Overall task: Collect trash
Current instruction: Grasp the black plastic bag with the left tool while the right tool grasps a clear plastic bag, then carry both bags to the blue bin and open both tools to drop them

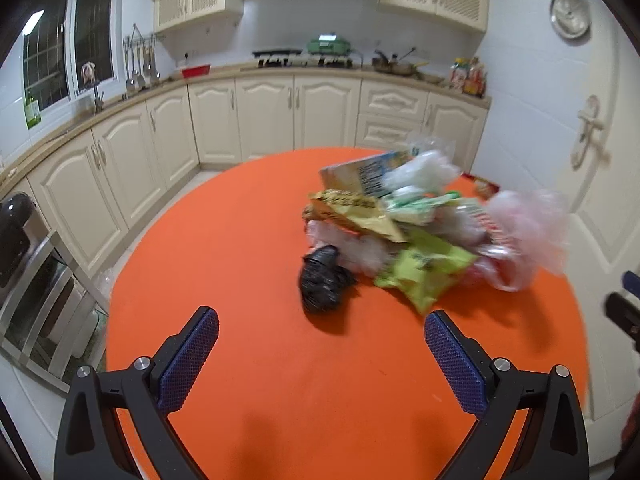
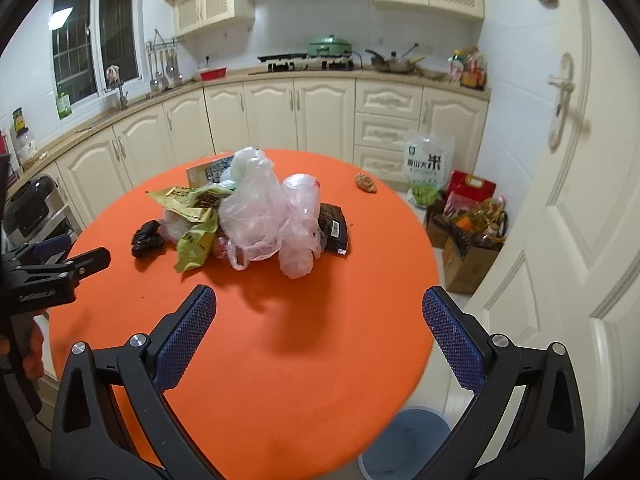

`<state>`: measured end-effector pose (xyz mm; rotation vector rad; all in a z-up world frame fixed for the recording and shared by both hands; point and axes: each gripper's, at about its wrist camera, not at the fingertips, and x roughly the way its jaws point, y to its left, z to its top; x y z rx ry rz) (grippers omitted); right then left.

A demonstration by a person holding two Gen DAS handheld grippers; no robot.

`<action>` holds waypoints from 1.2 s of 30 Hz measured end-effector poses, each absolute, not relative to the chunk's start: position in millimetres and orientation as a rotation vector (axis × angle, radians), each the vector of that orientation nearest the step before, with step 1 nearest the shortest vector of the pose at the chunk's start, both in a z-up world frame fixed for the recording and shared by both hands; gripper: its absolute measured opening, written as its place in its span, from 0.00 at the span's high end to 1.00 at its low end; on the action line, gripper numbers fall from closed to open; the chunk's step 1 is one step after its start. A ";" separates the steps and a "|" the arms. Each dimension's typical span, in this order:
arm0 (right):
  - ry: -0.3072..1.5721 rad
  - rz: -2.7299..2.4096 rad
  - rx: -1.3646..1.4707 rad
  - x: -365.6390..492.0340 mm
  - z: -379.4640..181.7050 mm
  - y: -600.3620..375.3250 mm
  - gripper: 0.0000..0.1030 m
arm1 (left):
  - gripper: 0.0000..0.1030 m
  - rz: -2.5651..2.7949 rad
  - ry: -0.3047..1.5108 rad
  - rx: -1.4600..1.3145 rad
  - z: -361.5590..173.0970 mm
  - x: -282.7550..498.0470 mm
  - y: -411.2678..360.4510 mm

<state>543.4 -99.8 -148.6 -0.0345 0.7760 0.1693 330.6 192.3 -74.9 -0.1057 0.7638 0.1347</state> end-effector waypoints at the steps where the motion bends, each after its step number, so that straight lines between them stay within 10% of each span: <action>1: 0.781 0.173 -0.025 549.4 -151.8 -100.8 0.00 | 0.06 0.140 0.774 -0.103 -78.5 340.0 196.5; 12: 0.817 0.207 0.009 612.2 -168.8 -92.7 0.00 | 0.34 0.151 0.932 -0.095 -113.6 416.9 222.5; 17: 0.806 0.259 0.046 629.6 -167.0 -79.5 0.00 | 0.72 0.094 0.899 -0.077 -114.3 415.1 225.6; 21: 0.817 0.289 0.045 650.4 -173.5 -68.0 0.02 | 0.73 0.078 0.897 -0.086 -110.4 398.3 231.8; 25: 0.894 0.349 0.156 671.9 -193.1 -75.7 0.54 | 0.73 0.066 0.879 -0.111 -101.4 368.4 242.1; 36: 0.795 0.388 0.229 626.0 -166.3 -115.5 0.76 | 0.73 -0.012 0.793 -0.129 -56.7 298.7 228.6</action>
